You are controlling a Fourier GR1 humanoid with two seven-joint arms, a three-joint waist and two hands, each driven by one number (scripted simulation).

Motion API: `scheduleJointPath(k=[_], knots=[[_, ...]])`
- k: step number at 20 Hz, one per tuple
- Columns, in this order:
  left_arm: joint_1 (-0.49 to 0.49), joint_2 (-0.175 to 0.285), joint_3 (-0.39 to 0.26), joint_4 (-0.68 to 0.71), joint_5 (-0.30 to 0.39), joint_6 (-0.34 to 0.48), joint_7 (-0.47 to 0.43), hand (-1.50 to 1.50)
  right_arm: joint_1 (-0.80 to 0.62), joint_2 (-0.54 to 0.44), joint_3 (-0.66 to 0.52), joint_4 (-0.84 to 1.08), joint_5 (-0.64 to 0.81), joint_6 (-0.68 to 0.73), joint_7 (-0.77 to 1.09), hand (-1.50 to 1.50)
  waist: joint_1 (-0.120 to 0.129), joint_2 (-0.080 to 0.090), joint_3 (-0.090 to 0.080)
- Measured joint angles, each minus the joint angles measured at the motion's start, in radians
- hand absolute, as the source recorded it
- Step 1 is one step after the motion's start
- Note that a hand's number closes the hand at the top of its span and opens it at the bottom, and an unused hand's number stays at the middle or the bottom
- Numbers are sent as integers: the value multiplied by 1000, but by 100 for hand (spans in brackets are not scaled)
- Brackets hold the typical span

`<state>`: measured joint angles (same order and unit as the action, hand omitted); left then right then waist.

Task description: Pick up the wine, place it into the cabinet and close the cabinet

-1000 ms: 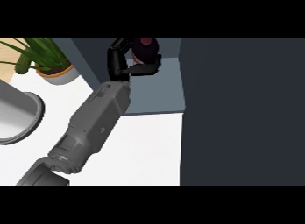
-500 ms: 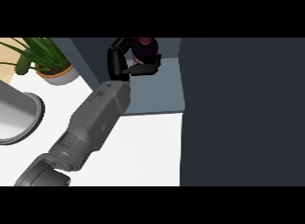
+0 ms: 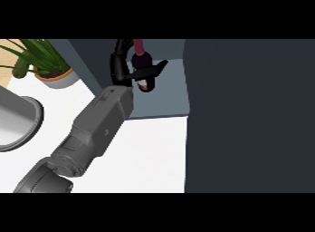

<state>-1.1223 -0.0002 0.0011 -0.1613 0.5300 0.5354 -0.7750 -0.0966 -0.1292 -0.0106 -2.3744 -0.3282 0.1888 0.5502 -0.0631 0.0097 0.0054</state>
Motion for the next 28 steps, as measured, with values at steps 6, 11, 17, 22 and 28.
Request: scheduleJointPath(k=[6,11,17,22,28], knots=[[4,0,-9,46,-25,25,4,-150,3,-3,2,-1,1,-2,0,-150,-6,5,-2],[16,0,-1,52,-31,31,-19,-150,8,-6,-1,1,1,7,-14,-150,-12,8,-2],[23,-1,19,36,-25,11,-56,-150,0,-5,0,4,2,5,-21,-150,-13,9,-2],[25,-1,16,37,-31,-13,-73,-150,-4,-3,16,3,4,-2,-12,-150,-12,9,-3],[34,-1,6,31,-42,-67,-97,-150,12,-8,14,2,3,10,-22,-150,-14,7,-2]])
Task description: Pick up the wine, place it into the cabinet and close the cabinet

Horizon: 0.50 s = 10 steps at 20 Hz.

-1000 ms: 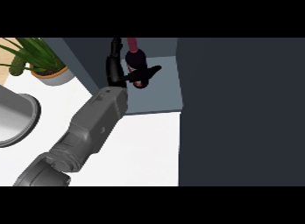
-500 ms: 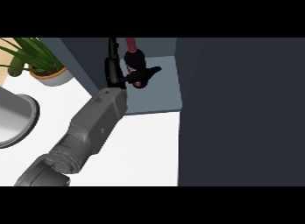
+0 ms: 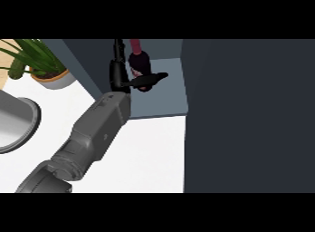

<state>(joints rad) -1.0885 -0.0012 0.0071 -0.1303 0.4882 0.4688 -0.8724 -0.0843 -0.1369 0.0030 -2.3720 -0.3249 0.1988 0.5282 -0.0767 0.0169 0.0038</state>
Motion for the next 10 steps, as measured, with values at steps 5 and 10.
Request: scheduleJointPath(k=[5,10], knots=[[0,0,-16,3,-5,-43,7,-150,5,8,16,-3,2,-10,2,-150,3,0,-2],[9,0,-28,-11,17,-68,5,-150,-7,10,32,-3,5,-23,15,-150,2,-2,-3]])
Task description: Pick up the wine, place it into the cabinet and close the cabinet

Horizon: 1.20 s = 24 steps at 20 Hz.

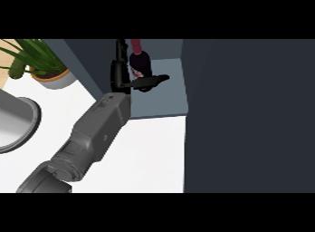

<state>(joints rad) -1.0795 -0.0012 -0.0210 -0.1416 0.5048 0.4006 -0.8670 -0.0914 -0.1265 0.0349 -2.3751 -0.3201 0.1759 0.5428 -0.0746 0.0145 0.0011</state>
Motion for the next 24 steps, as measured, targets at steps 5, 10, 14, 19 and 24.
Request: scheduleJointPath(k=[5,10,14,19,24], knots=[[26,0,-20,-36,51,-37,-12,-150,-5,2,5,0,2,-9,6,-150,-3,-5,1],[65,0,-84,-90,123,-51,-4,-150,-5,11,33,-2,8,-24,9,-150,0,-9,0],[150,1,-172,-168,202,-29,4,-150,9,4,29,-3,10,-16,-2,-150,9,-12,-1],[278,1,-335,-347,299,51,24,-150,0,0,24,-9,14,-40,22,-150,27,-16,-2],[397,2,-502,-548,351,170,40,-150,31,-9,2,-12,18,-28,-6,-150,45,-17,-1]])
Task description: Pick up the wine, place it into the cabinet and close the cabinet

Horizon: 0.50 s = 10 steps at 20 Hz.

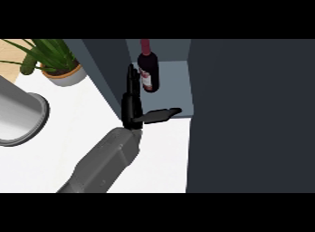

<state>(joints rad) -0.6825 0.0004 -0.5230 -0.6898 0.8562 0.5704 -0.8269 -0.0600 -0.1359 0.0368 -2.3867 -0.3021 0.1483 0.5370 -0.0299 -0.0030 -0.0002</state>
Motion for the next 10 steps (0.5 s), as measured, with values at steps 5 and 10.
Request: scheduleJointPath(k=[5,10], knots=[[88,1,-104,-182,-12,123,32,-150,-18,-6,-13,-4,5,-23,18,-150,16,-1,0],[189,1,-198,-375,-59,233,58,-150,-18,-18,-27,-6,8,-24,26,-150,24,-2,0]])
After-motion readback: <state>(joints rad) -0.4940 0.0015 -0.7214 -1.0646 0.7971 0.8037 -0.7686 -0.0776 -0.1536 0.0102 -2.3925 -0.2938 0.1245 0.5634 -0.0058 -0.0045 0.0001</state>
